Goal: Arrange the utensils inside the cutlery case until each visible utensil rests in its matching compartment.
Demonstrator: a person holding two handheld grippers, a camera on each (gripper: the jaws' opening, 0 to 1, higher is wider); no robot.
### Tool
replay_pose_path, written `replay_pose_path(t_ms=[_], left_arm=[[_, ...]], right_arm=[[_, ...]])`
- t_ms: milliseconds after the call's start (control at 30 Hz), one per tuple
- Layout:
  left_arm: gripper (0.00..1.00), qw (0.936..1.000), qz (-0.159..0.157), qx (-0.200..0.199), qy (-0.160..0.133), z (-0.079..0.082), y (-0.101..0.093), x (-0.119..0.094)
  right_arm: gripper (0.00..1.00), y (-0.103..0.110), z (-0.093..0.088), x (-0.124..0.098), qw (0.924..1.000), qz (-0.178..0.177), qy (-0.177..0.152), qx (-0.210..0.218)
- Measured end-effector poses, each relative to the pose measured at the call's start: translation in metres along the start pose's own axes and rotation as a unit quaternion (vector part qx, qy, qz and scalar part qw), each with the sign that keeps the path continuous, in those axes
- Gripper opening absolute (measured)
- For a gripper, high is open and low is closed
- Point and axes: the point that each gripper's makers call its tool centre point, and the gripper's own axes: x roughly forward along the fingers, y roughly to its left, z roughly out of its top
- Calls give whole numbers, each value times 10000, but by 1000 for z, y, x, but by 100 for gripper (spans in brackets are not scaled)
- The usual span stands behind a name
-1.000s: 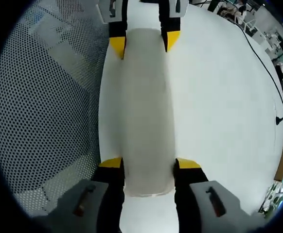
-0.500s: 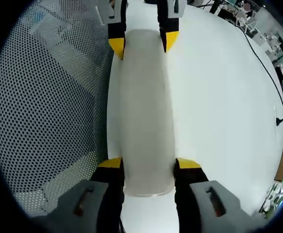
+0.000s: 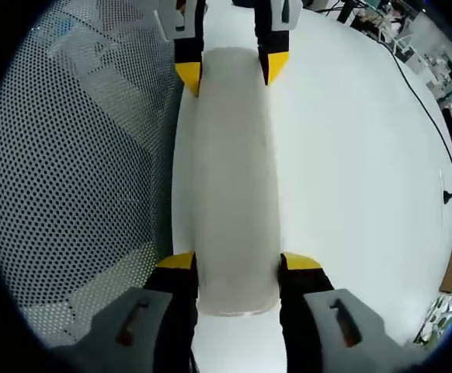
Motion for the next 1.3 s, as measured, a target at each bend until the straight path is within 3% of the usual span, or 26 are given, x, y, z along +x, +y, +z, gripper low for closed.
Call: replay_pose_path(t_ms=[133, 167, 200, 267, 300, 367, 400, 433, 500, 567, 600, 667, 700, 733, 767, 800, 833, 867, 900, 933, 967, 1067, 1133, 1167, 1233, 1300], left_arm=[[48, 9999, -7, -135, -102, 1, 1, 0], [50, 9996, -2, -241, -118, 0, 2, -1], [58, 9991, -18, -418, -78, -2, 1, 0], [100, 9951, 281, -862, 388, -23, 10, 1], [91, 9965, 141, -654, 508, -31, 9, -5], [92, 9965, 222, -806, 95, -28, 16, -12], [100, 9927, 251, -1168, -168, -26, 20, -20], [96, 9897, 169, -1400, -261, -26, 22, -32], [99, 9789, 182, -1809, -931, -14, 31, -52], [100, 9527, 183, -2431, -1812, -3, 43, -84], [100, 9299, 124, -2824, -2353, 3, 48, -104], [100, 8925, 38, -3178, -3200, 14, 54, -134], [100, 8591, 62, -3407, -3819, 18, 58, -159], [100, 8359, 107, -3561, -4176, 18, 63, -175], [100, 8050, 174, -3758, -4588, 16, 64, -196], [100, 7854, 220, -3813, -4870, 13, 66, -211], [100, 7585, 370, -3830, -5260, 8, 66, -232], [100, 7388, 470, -3894, -5480, 1, 67, -243], [100, 7101, 559, -4060, -5726, -9, 66, -256], [100, 6902, 588, -4235, -5838, -18, 66, -262], [100, 6786, 640, -4440, -5816, -29, 63, -260], [100, 6447, 1158, -4864, -5783, -68, 65, -256], [100, 6240, 1176, -5108, -5795, -86, 66, -249], [100, 6172, 1113, -5180, -5816, -84, 62, -248], [100, 6130, 1103, -5232, -5816, -86, 56, -243], [100, 6010, 1188, -5357, -5810, -88, 54, -237]], right_arm=[[42, 0, 1, -1, 9997, 91, -201, 73], [50, 2, 0, -1, 9993, 159, -235, 223], [60, 2, -7, -3, 9994, 183, -107, 291], [69, -2, -9, -11, 9995, 112, -165, 256], [66, -2, -9, -17, 9993, 149, -252, 229], [70, -6, -2, -35, 9956, 196, -674, 620], [74, -12, 3, -48, 9911, 151, -1023, 839], [79, -15, 5, -56, 9876, 150, -1214, 983], [86, -24, 6, -80, 9766, 93, -1720, 1291], [92, -39, 6, -107, 9541, -188, -2402, 1782], [97, -45, 3, -122, 9357, -271, -2780, 2154], [99, -48, -3, -136, 9153, -312, -3125, 2520], [99, -52, -7, -151, 8914, -374, -3520, 2829], [99, -55, -11, -161, 8728, -448, -3770, 3066], [99, -60, -20, -174, 8436, -611, -4113, 3399], [99, -61, -26, -181, 8259, -690, -4270, 3617], [99, -62, -36, -189, 8036, -826, -4463, 3850], [99, -62, -42, -193, 7873, -928, -4589, 4013], [99, -60, -52, -198, 7687, -1010, -4707, 4212], [99, -54, -56, -199, 7630, -1042, -4739, 4271], [99, -50, -70, -198, 7462, -1194, -4774, 4482], [99, -34, -90, -187, 7148, -1155, -4805, 4948], [99, -22, -101, -175, 7095, -1089, -4665, 5169], [99, -18, -105, -170, 7100, -1132, -4582, 5226], [99, -11, -109, -162, 7074, -1167, -4471, 5348], [99, -8, -107, -156, 6866, -1105, -4512, 5592]])
